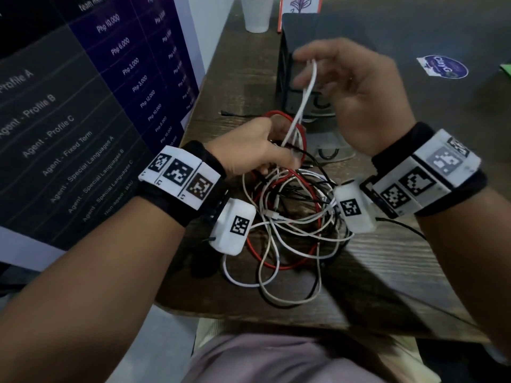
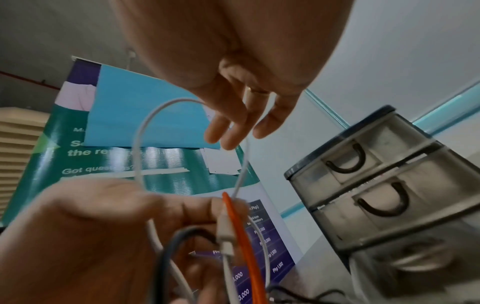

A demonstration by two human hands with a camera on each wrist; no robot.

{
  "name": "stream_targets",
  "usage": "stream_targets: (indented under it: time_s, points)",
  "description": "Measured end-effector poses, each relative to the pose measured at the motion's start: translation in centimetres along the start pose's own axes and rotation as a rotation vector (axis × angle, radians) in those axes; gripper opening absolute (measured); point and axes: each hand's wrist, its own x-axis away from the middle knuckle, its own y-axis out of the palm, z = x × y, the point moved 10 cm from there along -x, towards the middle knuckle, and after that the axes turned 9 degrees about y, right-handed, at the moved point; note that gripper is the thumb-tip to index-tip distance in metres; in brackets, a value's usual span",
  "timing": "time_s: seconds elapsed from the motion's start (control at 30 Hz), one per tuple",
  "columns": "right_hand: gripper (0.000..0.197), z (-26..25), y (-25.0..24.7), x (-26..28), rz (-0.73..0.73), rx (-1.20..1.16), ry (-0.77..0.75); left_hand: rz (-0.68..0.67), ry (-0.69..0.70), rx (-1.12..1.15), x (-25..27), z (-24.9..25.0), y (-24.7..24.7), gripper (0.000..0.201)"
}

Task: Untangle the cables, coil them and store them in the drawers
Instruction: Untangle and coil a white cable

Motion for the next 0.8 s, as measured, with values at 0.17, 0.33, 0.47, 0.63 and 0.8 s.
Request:
stream_targets:
  time_s: [0.17, 0.33, 0.47, 0.63, 0.8]
  points:
    - [0.059, 3.7, -1.8, 0.9, 0.196, -0.080, 0.245, 0.222, 0.011, 0.089, -0.7, -1.2, -1.4, 0.012]
    - [0.025, 9.5, 4.7, 4.3, -0.391, 0.232, 0.617, 0.302, 0.075, 0.190, -0.9, -1.4, -1.3, 0.013]
    - [0.007, 10.1, 6.2, 5.7, -0.474, 0.166, 0.661, 0.397, 0.085, 0.232, -0.6, -1.7, -1.8, 0.014]
    - [0.018, 9.7, 6.5, 5.6, -0.507, 0.115, 0.624, 0.492, 0.066, 0.179, -0.5, -2.5, -2.4, 0.018]
    - [0.025, 10.1, 5.4, 5.3, -0.335, -0.028, 0.662, 0.481, 0.077, 0.154, -0.5, -2.4, -2.5, 0.020]
